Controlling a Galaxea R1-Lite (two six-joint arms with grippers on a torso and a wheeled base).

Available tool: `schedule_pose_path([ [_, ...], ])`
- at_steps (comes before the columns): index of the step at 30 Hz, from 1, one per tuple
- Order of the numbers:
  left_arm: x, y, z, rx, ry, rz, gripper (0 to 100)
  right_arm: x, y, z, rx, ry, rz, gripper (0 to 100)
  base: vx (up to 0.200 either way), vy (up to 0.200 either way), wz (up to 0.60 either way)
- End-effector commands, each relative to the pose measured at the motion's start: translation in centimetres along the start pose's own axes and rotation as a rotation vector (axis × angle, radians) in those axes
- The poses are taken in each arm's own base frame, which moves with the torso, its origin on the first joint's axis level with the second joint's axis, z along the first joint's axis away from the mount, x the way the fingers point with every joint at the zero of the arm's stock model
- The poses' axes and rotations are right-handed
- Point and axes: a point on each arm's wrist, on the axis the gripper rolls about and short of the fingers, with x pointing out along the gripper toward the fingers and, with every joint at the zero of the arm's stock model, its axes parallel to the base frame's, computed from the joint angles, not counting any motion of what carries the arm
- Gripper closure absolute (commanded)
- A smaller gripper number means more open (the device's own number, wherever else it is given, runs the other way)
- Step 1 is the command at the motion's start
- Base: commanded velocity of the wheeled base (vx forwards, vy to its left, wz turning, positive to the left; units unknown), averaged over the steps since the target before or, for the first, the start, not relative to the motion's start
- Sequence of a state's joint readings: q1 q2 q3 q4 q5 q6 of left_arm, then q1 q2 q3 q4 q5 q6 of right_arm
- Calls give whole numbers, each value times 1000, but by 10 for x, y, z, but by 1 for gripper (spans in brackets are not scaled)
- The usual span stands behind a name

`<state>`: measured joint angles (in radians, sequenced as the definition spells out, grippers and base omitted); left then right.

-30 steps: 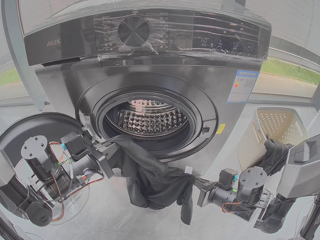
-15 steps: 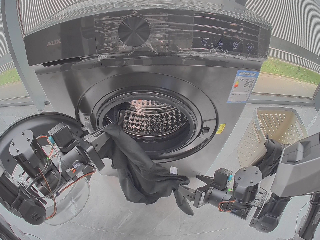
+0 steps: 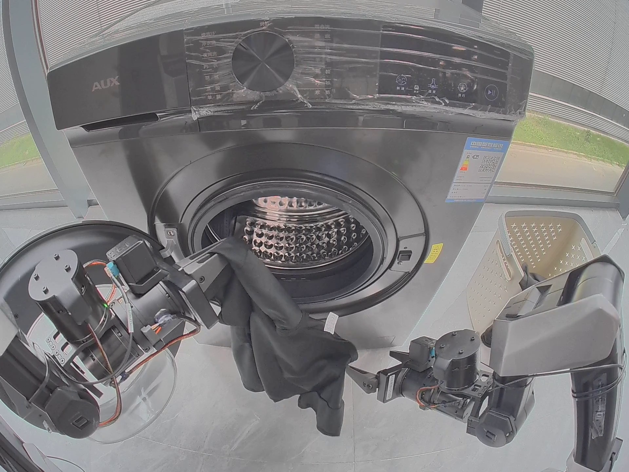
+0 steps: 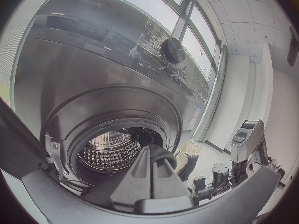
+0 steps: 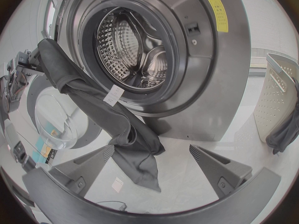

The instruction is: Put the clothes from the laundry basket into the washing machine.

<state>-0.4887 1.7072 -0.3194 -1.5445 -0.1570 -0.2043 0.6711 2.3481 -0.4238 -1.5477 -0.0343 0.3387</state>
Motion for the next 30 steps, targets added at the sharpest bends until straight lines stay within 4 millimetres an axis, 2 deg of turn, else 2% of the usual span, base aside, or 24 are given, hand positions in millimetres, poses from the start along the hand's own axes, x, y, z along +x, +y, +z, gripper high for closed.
schedule_pose_path([
  [1,3,2,-6,-3,19,5,100,6,-11,-13,-9,45,-28,0,0,0,0],
  [10,4,2,-4,-2,13,6,100,10,-21,-36,-31,124,-59,0,0,0,0],
  [15,4,2,-4,-1,11,7,100,11,-17,-36,-36,122,-44,0,0,0,0],
  [24,14,8,-10,-3,21,18,100,9,14,-34,-64,128,125,0,0,0,0],
  [27,16,10,-9,-2,17,25,100,18,27,-34,-77,106,174,0,0,0,0],
  [30,16,10,-8,-1,13,24,100,25,32,-31,-79,78,187,0,0,0,0],
])
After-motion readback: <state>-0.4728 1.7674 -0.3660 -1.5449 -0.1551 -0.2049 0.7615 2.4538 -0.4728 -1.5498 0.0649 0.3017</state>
